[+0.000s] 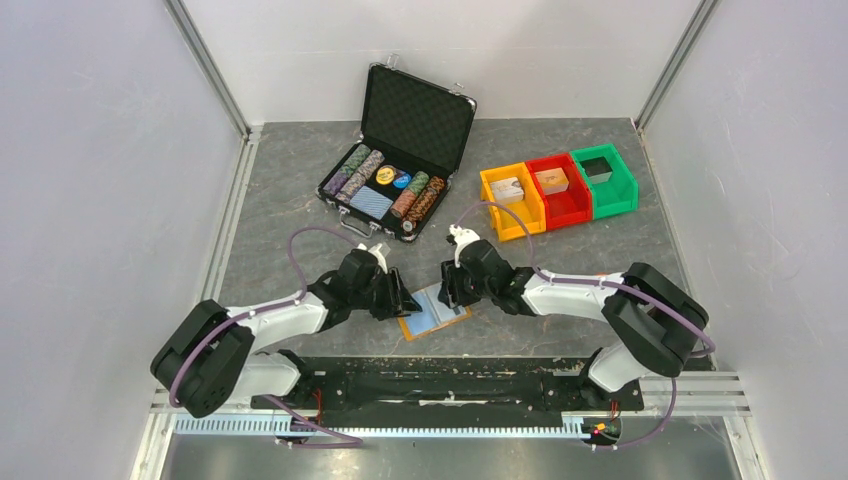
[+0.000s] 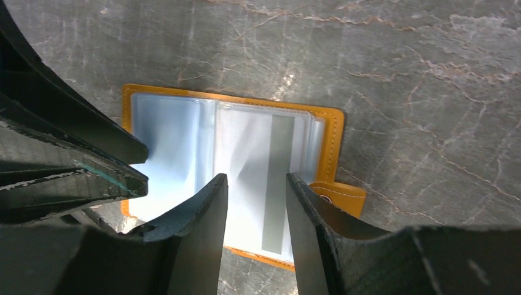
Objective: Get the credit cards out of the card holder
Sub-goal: Remove the credit card from the card holder.
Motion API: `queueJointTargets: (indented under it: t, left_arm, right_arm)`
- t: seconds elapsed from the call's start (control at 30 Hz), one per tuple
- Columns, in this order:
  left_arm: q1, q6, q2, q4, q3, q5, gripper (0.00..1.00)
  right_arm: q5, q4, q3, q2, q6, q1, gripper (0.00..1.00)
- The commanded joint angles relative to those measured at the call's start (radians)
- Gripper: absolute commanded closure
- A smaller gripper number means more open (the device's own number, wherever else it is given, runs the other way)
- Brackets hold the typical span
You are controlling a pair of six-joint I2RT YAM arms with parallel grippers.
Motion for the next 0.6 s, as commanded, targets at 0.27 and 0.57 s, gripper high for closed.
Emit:
queueJointTargets:
  t: [0.27,0.57]
  left_arm:
    - [0.004,0.002,0.060,-0.074,0.020,-0.044,0.54]
    - [0.004,0.005,0.059,-0.074,0.025,-0.039,0.55]
  right_arm:
    - [-0.056,0.010,-0.061,-0.039,-0.008,-0.044,0.58]
    - [-0.157,0.090,-0.115,-0.045,0.035,-0.074,0.63]
